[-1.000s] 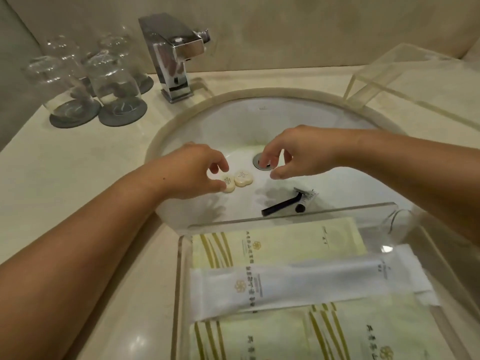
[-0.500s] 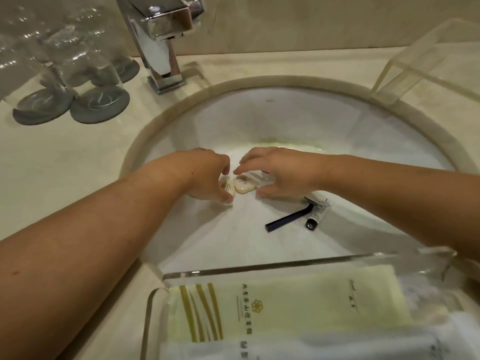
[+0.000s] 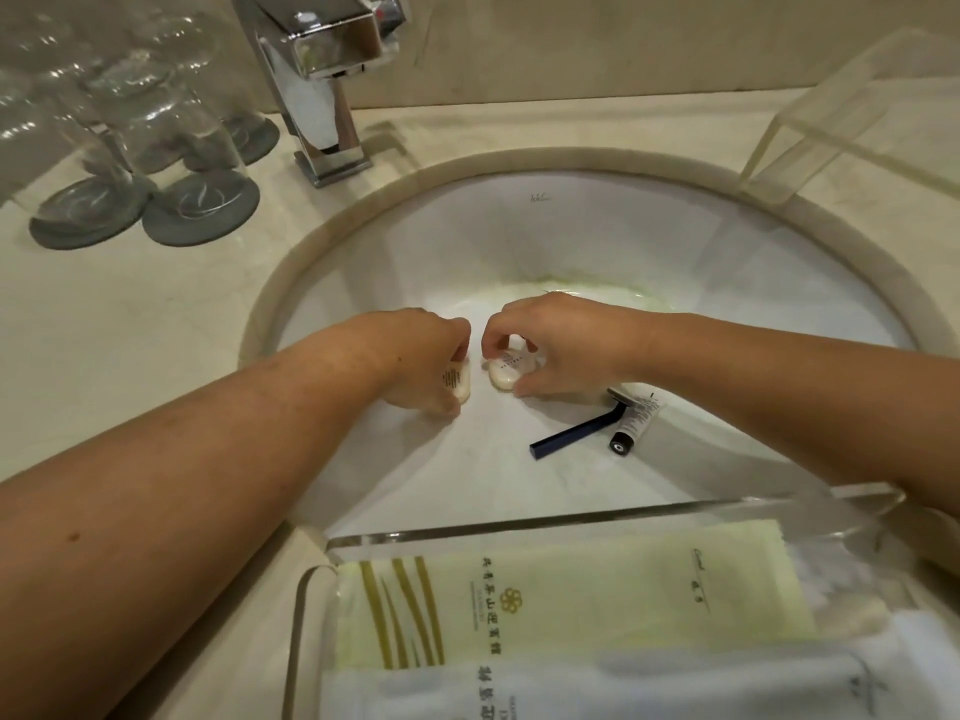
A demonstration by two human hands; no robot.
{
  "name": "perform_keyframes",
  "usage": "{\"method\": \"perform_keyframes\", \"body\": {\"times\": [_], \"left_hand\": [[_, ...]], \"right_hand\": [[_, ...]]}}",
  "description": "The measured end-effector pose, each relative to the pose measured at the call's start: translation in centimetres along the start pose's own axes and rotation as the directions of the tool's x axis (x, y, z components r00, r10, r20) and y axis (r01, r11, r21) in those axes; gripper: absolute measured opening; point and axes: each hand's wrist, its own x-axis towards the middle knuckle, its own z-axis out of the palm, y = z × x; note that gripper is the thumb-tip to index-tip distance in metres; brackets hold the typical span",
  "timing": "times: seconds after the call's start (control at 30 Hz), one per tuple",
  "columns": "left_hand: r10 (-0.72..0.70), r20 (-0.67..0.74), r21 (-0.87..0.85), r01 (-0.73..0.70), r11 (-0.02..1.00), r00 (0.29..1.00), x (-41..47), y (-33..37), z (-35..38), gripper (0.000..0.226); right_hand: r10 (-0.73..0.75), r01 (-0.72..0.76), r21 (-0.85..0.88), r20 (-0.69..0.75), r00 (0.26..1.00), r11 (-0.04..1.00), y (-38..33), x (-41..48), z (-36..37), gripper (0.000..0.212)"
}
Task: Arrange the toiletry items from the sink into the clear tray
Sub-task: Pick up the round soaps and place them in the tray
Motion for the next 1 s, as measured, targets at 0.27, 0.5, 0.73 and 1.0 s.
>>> {"method": "perform_keyframes", "body": {"times": [0.27, 0.5, 0.73, 1.0], "left_hand": [[0.017, -0.152, -0.126, -0.036, 0.991, 0.988, -0.7, -0.4, -1.5, 0.048], [0.065, -0.39, -0.49, -0.267, 0.83, 0.918, -5.6, 0.8, -3.9, 0.041], [0.179, -0.39, -0.732, -0.422, 0.535, 0.903, -12.8, 4.3, -5.4, 0.03], [0.245, -0.297, -0.888, -0.361, 0.283, 0.923, -18.9, 7.5, -5.1, 0.039]], "right_hand": [[0.096, -0.089, 0.15, -0.042, 0.994, 0.985, -1.5, -3.2, -4.3, 0.043], [0.159, -0.114, 0.268, -0.152, 0.976, 0.957, -5.1, -9.6, -8.0, 0.036], [0.127, -0.038, 0.337, -0.245, 0.961, 0.941, -9.6, -17.4, -10.7, 0.033], [0.063, -0.019, 0.231, -0.186, 0.981, 0.973, -13.4, -25.2, -10.3, 0.053]]}}
